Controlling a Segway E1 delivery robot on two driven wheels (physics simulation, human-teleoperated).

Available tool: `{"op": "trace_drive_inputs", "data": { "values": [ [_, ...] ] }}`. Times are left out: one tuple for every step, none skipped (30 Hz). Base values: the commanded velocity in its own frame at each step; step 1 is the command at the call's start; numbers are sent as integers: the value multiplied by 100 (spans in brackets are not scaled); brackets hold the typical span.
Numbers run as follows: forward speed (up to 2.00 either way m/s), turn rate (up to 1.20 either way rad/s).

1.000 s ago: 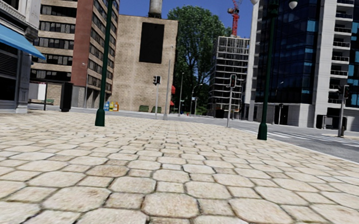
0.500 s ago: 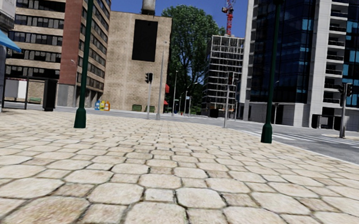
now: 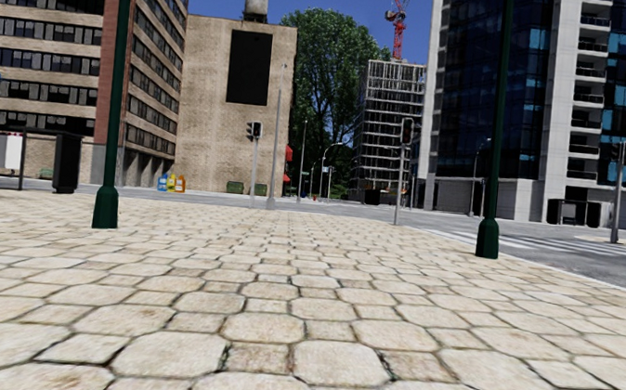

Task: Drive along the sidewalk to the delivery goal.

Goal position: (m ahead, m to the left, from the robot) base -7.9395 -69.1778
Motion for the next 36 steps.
{"op": "trace_drive_inputs", "data": {
  "values": [
    [200, 0],
    [200, 0],
    [200, 0],
    [200, 0],
    [200, 0],
    [200, 0],
    [200, 0],
    [200, 0],
    [200, 0],
    [200, 0],
    [200, 0],
    [200, 0],
    [200, 0],
    [200, 0],
    [200, 0],
    [200, 0],
    [200, 0],
    [200, 0],
    [200, 0],
    [200, 0],
    [200, 0],
    [200, 0],
    [200, 0],
    [200, 0],
    [200, 0],
    [200, 0],
    [200, 0],
    [200, 0],
    [200, 0],
    [200, 0],
    [200, 0],
    [200, 0],
    [200, 0],
    [200, 0],
    [200, 0],
    [200, 0]
  ]
}}
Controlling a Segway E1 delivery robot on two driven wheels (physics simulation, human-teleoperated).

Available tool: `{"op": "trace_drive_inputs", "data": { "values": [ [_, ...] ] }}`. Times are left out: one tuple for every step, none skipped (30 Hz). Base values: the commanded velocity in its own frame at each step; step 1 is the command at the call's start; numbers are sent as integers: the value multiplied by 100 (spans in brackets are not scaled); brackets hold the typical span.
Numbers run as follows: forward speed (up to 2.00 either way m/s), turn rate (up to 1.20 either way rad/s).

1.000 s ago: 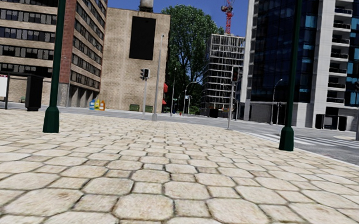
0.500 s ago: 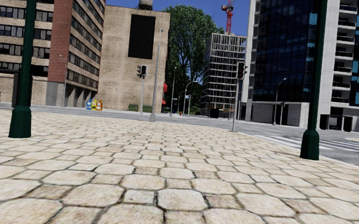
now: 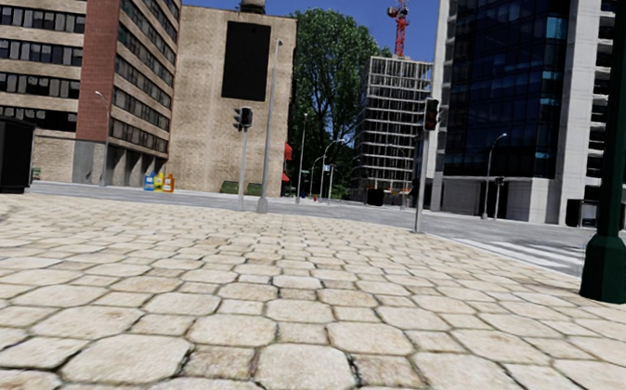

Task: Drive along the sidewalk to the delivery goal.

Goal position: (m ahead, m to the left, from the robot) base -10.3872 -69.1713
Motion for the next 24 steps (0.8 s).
{"op": "trace_drive_inputs", "data": {
  "values": [
    [200, 0],
    [200, 0],
    [200, 0],
    [200, 0],
    [200, 0],
    [200, 0],
    [200, 0],
    [200, 0],
    [200, 0],
    [200, 0],
    [200, 0],
    [200, 0],
    [200, 0],
    [200, 0],
    [200, 0],
    [200, 0],
    [200, 0],
    [200, 0],
    [200, 0],
    [200, 0],
    [200, 0],
    [200, 0],
    [200, 0],
    [200, 0]
  ]
}}
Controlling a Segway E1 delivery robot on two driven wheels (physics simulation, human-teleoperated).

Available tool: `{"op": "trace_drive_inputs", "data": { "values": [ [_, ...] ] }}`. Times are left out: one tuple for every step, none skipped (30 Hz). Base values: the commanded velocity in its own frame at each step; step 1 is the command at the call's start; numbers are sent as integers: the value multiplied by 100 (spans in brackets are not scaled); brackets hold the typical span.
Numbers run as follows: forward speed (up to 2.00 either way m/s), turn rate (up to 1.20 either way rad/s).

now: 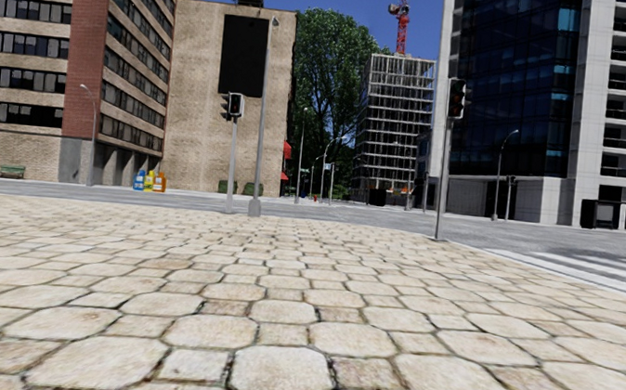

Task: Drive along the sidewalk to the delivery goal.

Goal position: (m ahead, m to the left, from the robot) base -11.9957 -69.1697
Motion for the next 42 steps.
{"op": "trace_drive_inputs", "data": {
  "values": [
    [200, 0],
    [200, 0],
    [200, 0],
    [200, -13],
    [200, -20],
    [200, -20],
    [200, -22],
    [200, -23],
    [200, -23],
    [200, -23],
    [200, -23],
    [200, -25],
    [200, -34],
    [200, -37],
    [200, -37],
    [200, -38],
    [200, -39],
    [200, -39],
    [200, -39],
    [200, -39],
    [200, -39],
    [200, -39],
    [200, -39],
    [200, -39],
    [200, -39],
    [200, -39],
    [200, -39],
    [200, -39],
    [200, -39],
    [200, -39],
    [200, -39],
    [200, -39],
    [200, -39],
    [200, -39],
    [200, -39],
    [200, -39],
    [200, -39],
    [200, -39],
    [200, -39],
    [200, -39],
    [200, -39],
    [200, -39]
  ]
}}
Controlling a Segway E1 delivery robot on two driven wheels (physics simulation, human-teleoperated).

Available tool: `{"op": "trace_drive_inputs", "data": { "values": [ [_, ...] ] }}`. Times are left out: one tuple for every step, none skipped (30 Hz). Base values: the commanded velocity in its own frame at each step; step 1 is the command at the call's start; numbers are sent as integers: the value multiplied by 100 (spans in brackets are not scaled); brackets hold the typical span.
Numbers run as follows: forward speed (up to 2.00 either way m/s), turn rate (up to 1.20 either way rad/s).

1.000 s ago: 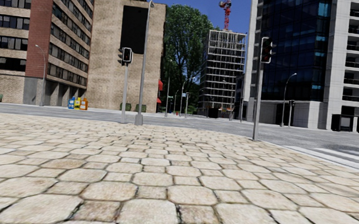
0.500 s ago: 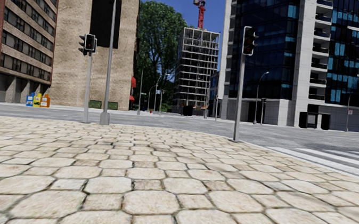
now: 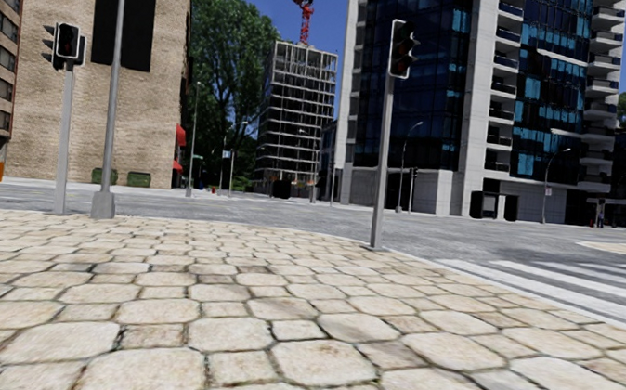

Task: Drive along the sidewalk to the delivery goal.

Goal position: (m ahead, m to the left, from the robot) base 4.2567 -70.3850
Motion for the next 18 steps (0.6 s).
{"op": "trace_drive_inputs", "data": {
  "values": [
    [200, -39],
    [200, -39],
    [200, -39],
    [200, -39],
    [197, -40],
    [192, -41],
    [184, -43],
    [172, -45],
    [165, -45],
    [159, -46],
    [159, -46],
    [155, -49],
    [152, -51],
    [151, -52],
    [149, -52],
    [149, -52],
    [149, -52],
    [149, -52]
  ]
}}
